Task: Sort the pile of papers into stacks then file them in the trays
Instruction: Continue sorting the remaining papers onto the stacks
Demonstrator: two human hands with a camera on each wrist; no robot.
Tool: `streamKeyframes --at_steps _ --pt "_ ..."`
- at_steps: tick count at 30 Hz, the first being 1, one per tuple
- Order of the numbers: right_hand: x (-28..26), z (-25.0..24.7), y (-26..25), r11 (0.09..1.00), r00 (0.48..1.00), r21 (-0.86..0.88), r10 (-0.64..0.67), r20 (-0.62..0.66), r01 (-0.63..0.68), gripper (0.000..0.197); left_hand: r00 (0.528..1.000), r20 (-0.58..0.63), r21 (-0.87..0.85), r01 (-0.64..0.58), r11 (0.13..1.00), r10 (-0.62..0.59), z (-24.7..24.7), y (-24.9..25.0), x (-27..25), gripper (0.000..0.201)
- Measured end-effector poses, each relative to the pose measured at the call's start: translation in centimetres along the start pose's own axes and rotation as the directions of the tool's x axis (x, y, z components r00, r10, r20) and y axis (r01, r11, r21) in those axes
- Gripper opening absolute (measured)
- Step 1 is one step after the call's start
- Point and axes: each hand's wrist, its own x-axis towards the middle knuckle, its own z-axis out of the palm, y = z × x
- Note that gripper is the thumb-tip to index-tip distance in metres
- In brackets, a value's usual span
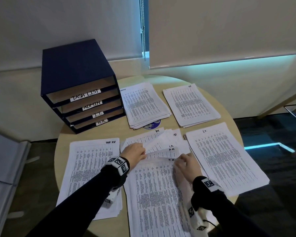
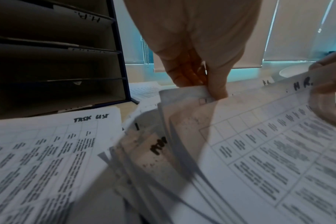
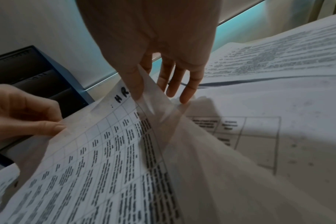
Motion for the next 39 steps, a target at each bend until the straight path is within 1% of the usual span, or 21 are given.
streamKeyframes --at_steps 3,6,8,10,12,14,18,20,22,24,25,27,28,29,31,32,33,34,37,38,39 --pt "0.0 0.3 0.1 0.999 0.999 0.040 0.012 -0.037 -0.011 0.011 0.999 -0.046 -0.047 -0.028 0.999 0.026 0.5 -0.3 -0.9 0.025" --pt "-0.1 0.3 0.1 0.998 0.998 0.058 -0.013 -0.061 0.017 0.009 0.982 -0.114 -0.018 -0.153 0.988 0.150 1.0 -0.2 -2.1 0.021" --pt "-0.1 0.2 0.1 0.998 0.998 0.041 -0.038 -0.049 0.040 0.007 0.978 -0.106 -0.005 -0.182 0.983 0.181 0.9 0.0 -2.6 0.023" --pt "-0.2 0.2 0.2 0.998 0.997 0.037 -0.058 -0.045 0.059 0.015 0.981 -0.089 0.000 -0.172 0.985 0.172 0.9 0.2 -2.5 0.024" --pt "-0.2 0.3 0.2 0.996 0.997 0.057 -0.067 -0.043 0.070 0.028 0.988 -0.054 -0.009 -0.144 0.990 0.143 0.5 0.6 -2.3 0.024" --pt "-0.2 0.4 0.3 0.996 0.997 0.058 -0.070 -0.041 0.072 0.032 0.993 -0.038 -0.044 -0.117 0.992 0.115 0.2 0.9 -1.9 0.023" --pt "0.2 0.3 0.5 0.996 0.998 0.072 -0.056 -0.042 0.059 0.014 0.999 -0.005 -0.144 -0.036 0.989 0.035 -0.2 1.1 -1.1 0.022" --pt "0.4 0.0 0.1 0.992 0.997 0.103 -0.063 -0.042 0.067 0.017 1.000 0.023 -0.194 0.003 0.981 0.001 -0.4 1.1 -0.9 0.020" --pt "0.5 -0.4 -0.3 0.986 0.999 0.161 -0.043 -0.030 0.047 0.021 0.999 0.054 -0.207 0.014 0.978 -0.002 -0.4 0.9 -0.8 0.020" --pt "0.6 -0.6 -0.4 0.979 1.000 0.203 0.001 -0.020 0.002 0.014 0.996 0.091 -0.218 0.029 0.975 -0.009 -0.3 0.7 -0.6 0.023" --pt "0.7 -0.6 -0.4 0.978 1.000 0.208 0.014 -0.019 -0.010 0.010 0.994 0.107 -0.254 0.049 0.966 -0.022 -0.2 0.6 -0.4 0.025" --pt "0.5 -0.6 -0.5 0.979 1.000 0.205 0.012 0.007 -0.013 0.007 0.985 0.142 -0.355 0.144 0.924 -0.099 0.0 0.5 0.3 0.031" --pt "0.3 -0.7 -0.7 0.977 0.999 0.213 0.004 0.036 -0.012 0.009 0.975 0.158 -0.395 0.205 0.896 -0.153 0.0 0.5 0.6 0.032" --pt "0.1 -0.7 -0.8 0.973 0.998 0.232 -0.004 0.064 -0.011 0.013 0.968 0.159 -0.425 0.243 0.872 -0.193 0.2 0.3 1.1 0.027" --pt "-0.1 -0.7 -0.7 0.962 0.996 0.272 -0.006 0.094 -0.020 0.019 0.962 0.151 -0.420 0.272 0.866 -0.229 0.3 0.3 1.6 0.006" --pt "-0.2 -0.7 -0.5 0.960 0.996 0.278 -0.003 0.089 -0.022 0.019 0.960 0.157 -0.391 0.275 0.878 -0.231 0.3 0.3 1.5 0.006" --pt "-0.2 -0.8 -0.5 0.962 0.997 0.272 -0.002 0.074 -0.018 0.019 0.963 0.163 -0.363 0.261 0.895 -0.215 0.3 0.3 1.7 0.013" --pt "-0.3 -0.8 -0.5 0.960 0.998 0.278 0.005 0.055 -0.020 0.021 0.967 0.166 -0.326 0.241 0.914 -0.196 0.1 0.6 1.7 0.016" --pt "-0.4 -1.1 -0.6 0.943 0.998 0.326 0.060 0.012 -0.060 0.035 0.990 0.102 -0.215 0.121 0.969 -0.101 -0.1 0.8 1.7 0.011" --pt "-0.4 -1.2 -0.6 0.946 0.998 0.319 0.058 -0.001 -0.055 0.034 0.994 0.082 -0.206 0.095 0.974 -0.079 -0.2 0.9 1.5 0.012" --pt "-0.3 -1.2 -0.5 0.960 0.999 0.278 0.045 -0.021 -0.038 0.028 0.996 0.063 -0.207 0.073 0.976 -0.061 -0.2 1.0 1.2 0.014"
